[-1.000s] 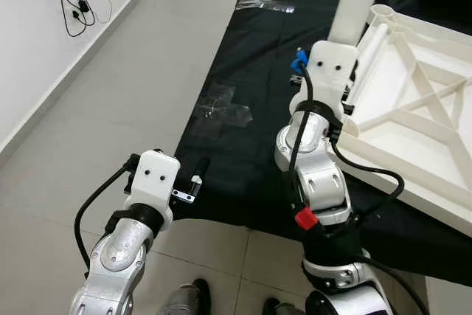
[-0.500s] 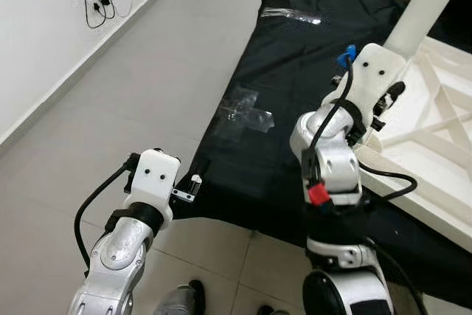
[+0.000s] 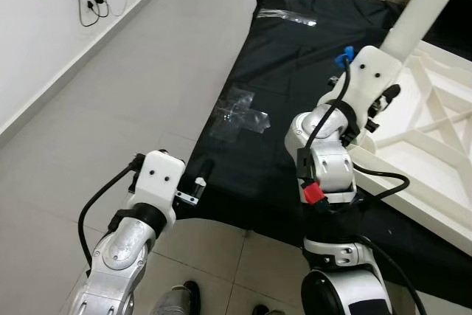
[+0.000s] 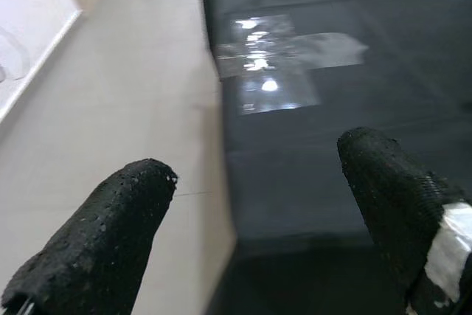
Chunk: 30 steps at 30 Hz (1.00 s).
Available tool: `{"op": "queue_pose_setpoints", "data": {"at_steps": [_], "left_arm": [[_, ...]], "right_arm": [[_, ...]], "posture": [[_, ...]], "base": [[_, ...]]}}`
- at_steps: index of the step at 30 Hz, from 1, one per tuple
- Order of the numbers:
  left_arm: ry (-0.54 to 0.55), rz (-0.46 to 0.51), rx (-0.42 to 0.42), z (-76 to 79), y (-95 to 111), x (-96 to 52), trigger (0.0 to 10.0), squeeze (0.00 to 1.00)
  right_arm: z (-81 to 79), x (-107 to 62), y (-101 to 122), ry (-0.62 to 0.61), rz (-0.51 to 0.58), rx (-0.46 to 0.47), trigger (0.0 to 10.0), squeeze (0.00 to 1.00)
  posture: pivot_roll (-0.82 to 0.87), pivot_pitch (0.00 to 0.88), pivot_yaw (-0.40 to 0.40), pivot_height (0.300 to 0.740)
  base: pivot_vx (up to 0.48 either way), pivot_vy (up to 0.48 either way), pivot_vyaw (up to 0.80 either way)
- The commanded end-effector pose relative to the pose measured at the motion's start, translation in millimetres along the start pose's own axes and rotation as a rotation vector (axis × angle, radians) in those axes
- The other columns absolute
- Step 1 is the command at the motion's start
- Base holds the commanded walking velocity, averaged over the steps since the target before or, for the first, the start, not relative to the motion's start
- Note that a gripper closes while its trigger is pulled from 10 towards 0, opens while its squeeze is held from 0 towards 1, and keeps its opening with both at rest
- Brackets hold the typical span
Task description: Building children table
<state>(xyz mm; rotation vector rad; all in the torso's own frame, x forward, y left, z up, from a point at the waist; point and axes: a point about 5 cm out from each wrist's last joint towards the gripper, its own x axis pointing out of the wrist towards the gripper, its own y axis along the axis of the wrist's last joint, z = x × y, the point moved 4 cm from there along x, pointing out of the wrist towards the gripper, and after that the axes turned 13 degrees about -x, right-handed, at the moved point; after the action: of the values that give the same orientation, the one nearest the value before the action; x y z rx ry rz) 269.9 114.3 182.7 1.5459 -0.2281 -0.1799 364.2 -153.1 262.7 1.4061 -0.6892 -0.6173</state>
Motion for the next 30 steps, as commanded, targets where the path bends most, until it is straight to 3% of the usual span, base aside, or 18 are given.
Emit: {"op": "queue_pose_setpoints", "data": {"at_steps": [1,3,6,21,28,30], "left_arm": [[-0.043,-0.022,-0.01,7.0,-4.8,-3.3,10.0,0.0],[-0.125,-0.031,-0.027,20.6,-6.1,-6.1,10.0,0.0],[-0.164,-0.034,-0.028,28.5,-6.4,-7.9,10.0,0.0],[-0.169,-0.042,-0.007,29.9,-9.9,-9.2,10.0,0.0],[-0.166,-0.045,-0.002,30.3,-11.5,-9.9,10.0,0.0],[-0.168,-0.045,0.004,30.9,-12.4,-10.2,10.0,0.0]], "right_arm": [[-31.5,-38.1,-59.0,0.14,-0.264,-0.056,10.0,0.0],[-33.9,-36.4,-53.0,0.14,-0.232,-0.047,10.0,0.0],[-35.8,-35.9,-51.6,0.145,-0.223,-0.045,10.0,0.0],[-36.4,-31.4,-42.7,0.143,-0.191,-0.021,10.0,0.0],[-33.3,-18.7,8.9,0.122,-0.035,0.067,10.0,0.0],[-28.6,-13.8,35.6,0.11,0.035,0.117,10.0,0.0]], "posture": [[0.14,0.271,-0.035,0.74],[0.14,0.269,-0.034,0.74],[0.15,0.268,-0.036,0.74],[0.14,0.257,-0.034,0.74],[0.14,0.257,-0.034,0.74],[0.14,0.248,-0.037,0.74]], "base": [[0.0,0.0,0.0],[0.0,0.0,0.0],[0.0,0.0,0.0],[0.0,0.0,0.0],[0.0,0.0,0.0],[0.0,0.0,0.0]]}}
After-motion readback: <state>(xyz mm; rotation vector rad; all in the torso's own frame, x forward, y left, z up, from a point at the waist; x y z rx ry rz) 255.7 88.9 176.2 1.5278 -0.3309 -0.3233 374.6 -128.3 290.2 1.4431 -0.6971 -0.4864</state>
